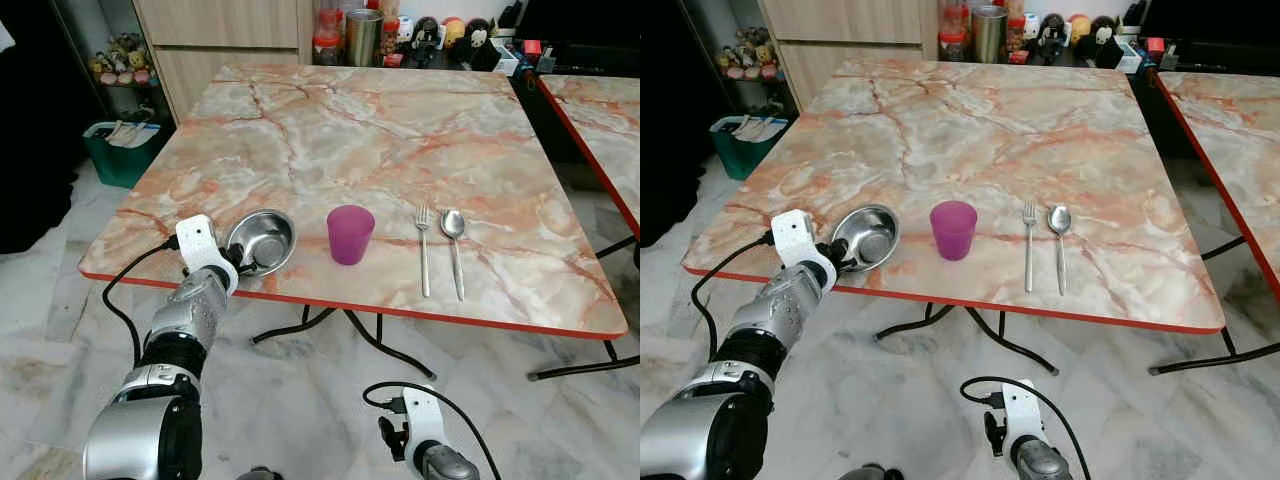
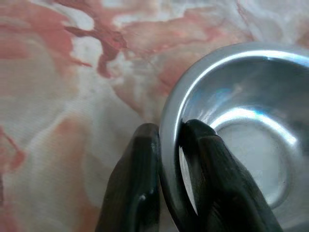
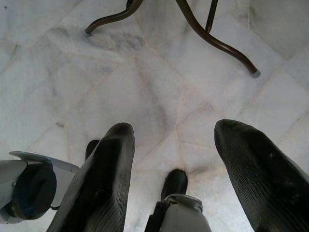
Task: Setting the table
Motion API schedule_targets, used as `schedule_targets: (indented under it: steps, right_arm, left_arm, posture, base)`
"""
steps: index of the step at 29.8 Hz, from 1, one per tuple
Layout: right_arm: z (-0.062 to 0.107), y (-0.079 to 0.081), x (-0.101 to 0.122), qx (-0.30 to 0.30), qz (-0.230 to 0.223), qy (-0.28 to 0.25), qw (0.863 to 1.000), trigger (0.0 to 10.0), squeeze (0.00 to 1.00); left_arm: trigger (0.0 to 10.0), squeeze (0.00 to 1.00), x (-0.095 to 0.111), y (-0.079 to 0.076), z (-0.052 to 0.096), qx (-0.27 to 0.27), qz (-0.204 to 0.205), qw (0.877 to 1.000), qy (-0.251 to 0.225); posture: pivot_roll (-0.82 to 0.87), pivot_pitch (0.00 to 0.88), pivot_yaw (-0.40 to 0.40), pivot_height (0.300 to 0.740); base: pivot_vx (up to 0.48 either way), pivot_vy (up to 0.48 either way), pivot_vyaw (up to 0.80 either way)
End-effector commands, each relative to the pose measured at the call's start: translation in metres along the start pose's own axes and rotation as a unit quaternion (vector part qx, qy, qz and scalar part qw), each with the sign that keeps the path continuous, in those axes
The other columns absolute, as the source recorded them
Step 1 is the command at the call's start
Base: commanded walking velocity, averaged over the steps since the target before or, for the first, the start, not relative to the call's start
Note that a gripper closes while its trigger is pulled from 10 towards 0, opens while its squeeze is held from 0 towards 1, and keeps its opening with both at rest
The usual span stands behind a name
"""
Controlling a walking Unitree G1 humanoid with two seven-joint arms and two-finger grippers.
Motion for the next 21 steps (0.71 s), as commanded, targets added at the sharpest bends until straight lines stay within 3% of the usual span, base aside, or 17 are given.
schedule_targets:
  steps: [1, 6, 8, 10, 11, 13, 14, 15, 16, 21]
  right_arm:
    - [0.0, 0.0, 0.0, -0.001, -0.001, 0.002, 1.0, 10.0, 0.0]
    - [0.0, 0.0, 0.001, 0.0, 0.001, 0.002, 1.0, 10.0, 0.0]
    - [0.0, -0.001, 0.001, 0.0, 0.001, 0.001, 1.0, 10.0, 0.0]
    - [0.0, -0.001, 0.001, 0.0, 0.001, 0.001, 1.0, 10.0, 0.0]
    - [0.0, -0.002, 0.002, -0.001, 0.002, 0.001, 1.0, 10.0, 0.0]
    - [0.0, -0.002, 0.002, -0.001, 0.002, 0.001, 1.0, 10.0, 0.0]
    - [0.0, -0.003, 0.002, -0.001, 0.003, 0.001, 1.0, 10.0, 0.0]
    - [0.0, -0.003, 0.002, -0.001, 0.003, 0.001, 1.0, 10.0, 0.0]
    - [0.0, -0.003, 0.002, -0.002, 0.004, 0.001, 1.0, 10.0, 0.0]
    - [0.0, -0.005, 0.002, -0.002, 0.005, 0.001, 1.0, 10.0, 0.0]
  left_arm:
    - [0.0, 0.0, -0.01, 0.011, 0.003, 0.019, -0.001, 1.0, 0.015]
    - [0.0, 0.0, -0.007, 0.013, 0.004, 0.025, 0.011, 1.0, 0.004]
    - [0.0, 0.0, 0.012, 0.014, 0.006, 0.022, 0.042, 0.997, -0.055]
    - [0.0, 0.0, 0.022, 0.014, 0.008, 0.018, 0.057, 0.995, -0.084]
    - [0.0, 0.0, 0.042, 0.016, 0.013, 0.018, 0.078, 0.986, -0.145]
    - [0.0, 0.0, 0.054, 0.017, 0.017, 0.016, 0.091, 0.979, -0.179]
    - [1.3, 0.0, 0.061, 0.019, 0.02, 0.02, 0.098, 0.975, -0.2]
    - [1.3, 0.0, 0.061, 0.019, 0.02, 0.02, 0.098, 0.975, -0.2]
    - [10.0, 0.0, 0.066, 0.02, 0.022, 0.022, 0.102, 0.971, -0.215]
    - [10.0, 0.0, 0.076, 0.02, 0.032, 0.022, 0.116, 0.957, -0.263]
  posture:
    - [0.13, 0.056, 0.008, 0.715]
    - [0.13, 0.056, 0.005, 0.715]
    - [0.12, 0.054, 0.003, 0.715]
    - [0.12, 0.054, 0.003, 0.715]
    - [0.12, 0.049, -0.002, 0.715]
    - [0.12, 0.049, -0.002, 0.715]
    - [0.12, 0.046, -0.005, 0.715]
    - [0.12, 0.046, -0.005, 0.715]
    - [0.12, 0.043, -0.007, 0.715]
    - [0.12, 0.02, -0.013, 0.715]
  base:
    - [0.0, 0.0, 0.0]
    - [0.0, 0.0, 0.0]
    - [0.0, 0.0, 0.0]
    - [0.0, 0.0, 0.0]
    - [0.0, 0.0, 0.0]
    - [0.0, 0.0, 0.0]
    - [0.0, 0.0, 0.0]
    - [0.0, 0.0, 0.0]
    - [0.0, 0.0, 0.0]
    - [0.0, 0.0, 0.0]
Point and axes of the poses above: a point about 5 cm out from each wrist's last joint towards the gripper, its own z axis pointing back from the gripper into the wrist, its own x axis along the axis of the wrist's last joint, y = z × x, the point moved 3 cm from there along -z, pointing out of the wrist towards the gripper, and after that the axes turned 8 degrees about -z, right-handed, at the moved point
